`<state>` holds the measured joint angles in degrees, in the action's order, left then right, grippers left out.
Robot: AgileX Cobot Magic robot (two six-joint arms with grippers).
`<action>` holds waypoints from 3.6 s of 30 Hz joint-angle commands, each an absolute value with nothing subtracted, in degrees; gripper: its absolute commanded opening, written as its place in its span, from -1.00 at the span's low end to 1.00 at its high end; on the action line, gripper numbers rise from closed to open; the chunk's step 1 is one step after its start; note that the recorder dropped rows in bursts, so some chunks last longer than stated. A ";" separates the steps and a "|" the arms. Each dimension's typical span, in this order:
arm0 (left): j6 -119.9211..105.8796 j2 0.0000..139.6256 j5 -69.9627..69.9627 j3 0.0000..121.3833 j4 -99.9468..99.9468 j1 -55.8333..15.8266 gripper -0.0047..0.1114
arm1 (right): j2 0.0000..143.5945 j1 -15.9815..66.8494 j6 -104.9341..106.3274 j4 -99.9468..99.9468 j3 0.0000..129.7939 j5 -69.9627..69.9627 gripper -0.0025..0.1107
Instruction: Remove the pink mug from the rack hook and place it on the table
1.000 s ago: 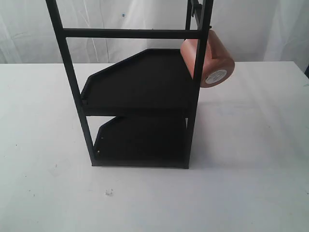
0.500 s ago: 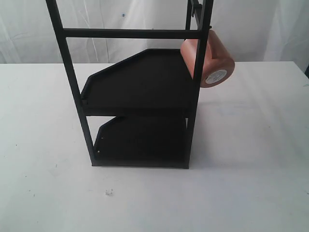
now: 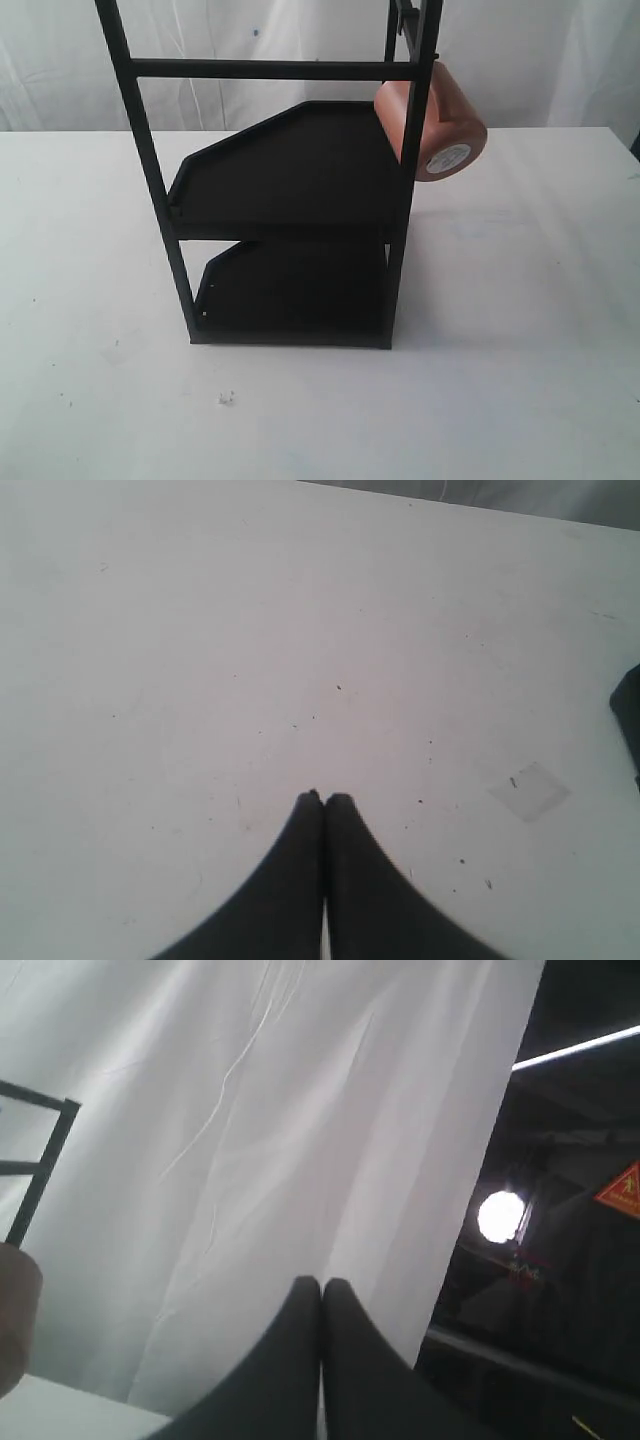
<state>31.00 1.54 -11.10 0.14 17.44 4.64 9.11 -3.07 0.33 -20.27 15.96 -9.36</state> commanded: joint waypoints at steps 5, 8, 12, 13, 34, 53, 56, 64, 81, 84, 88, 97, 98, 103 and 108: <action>31.03 1.32 -11.12 0.00 17.59 4.25 -0.92 | 34.56 -2.21 -10.40 -11.01 30.68 21.63 -0.96; 31.03 1.32 -11.12 0.00 17.59 4.25 -0.92 | 54.87 1.07 9.38 6.80 42.10 42.12 -0.96; 31.03 1.32 -11.12 0.00 17.59 4.25 -0.92 | 71.30 3.91 30.86 30.07 46.05 41.21 -0.96; 31.03 1.32 -11.12 0.00 17.59 4.25 -0.92 | 72.32 4.02 32.76 32.75 46.40 41.21 -0.96; 31.03 1.32 -11.12 0.00 17.59 4.25 -0.92 | 48.27 4.02 70.16 59.41 46.68 46.72 -0.96; 31.03 1.32 -11.12 0.00 17.59 4.25 -0.92 | 49.24 4.02 71.93 72.77 40.63 28.76 -0.72; 31.03 1.32 -11.12 0.00 17.59 4.25 -0.92 | 55.13 4.02 71.93 72.77 45.16 33.18 -0.47; 31.03 1.32 -11.12 0.00 17.59 4.25 -0.92 | 65.98 4.02 74.16 72.38 54.22 37.20 -0.18; 31.03 1.32 -11.12 0.00 17.59 4.25 -0.92 | 77.60 9.24 97.82 83.89 54.22 32.84 -0.18; 31.03 1.32 -11.12 0.00 17.59 4.25 -0.92 | 77.98 9.28 98.52 85.02 54.22 31.86 -0.18; 31.03 1.32 -11.12 0.00 17.59 4.25 -0.92 | 78.94 9.28 98.73 85.43 54.22 33.36 -0.18; 31.03 1.32 -11.12 0.00 17.59 4.25 -0.92 | 79.55 9.28 98.97 85.43 54.22 32.89 -0.33; 31.03 1.32 -11.12 0.00 17.59 4.25 -0.92 | 79.55 9.28 99.10 85.43 54.22 33.01 -0.33; 31.03 1.32 -11.12 0.00 17.59 4.25 -0.92 | 79.55 9.28 100.35 89.06 54.22 33.11 -0.33; 31.03 1.32 -11.12 0.00 17.59 4.25 -0.92 | 79.55 9.28 103.36 90.96 54.22 33.11 -0.33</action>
<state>31.00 1.54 -11.10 0.14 17.44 4.64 79.46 9.12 100.61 89.29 54.05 32.72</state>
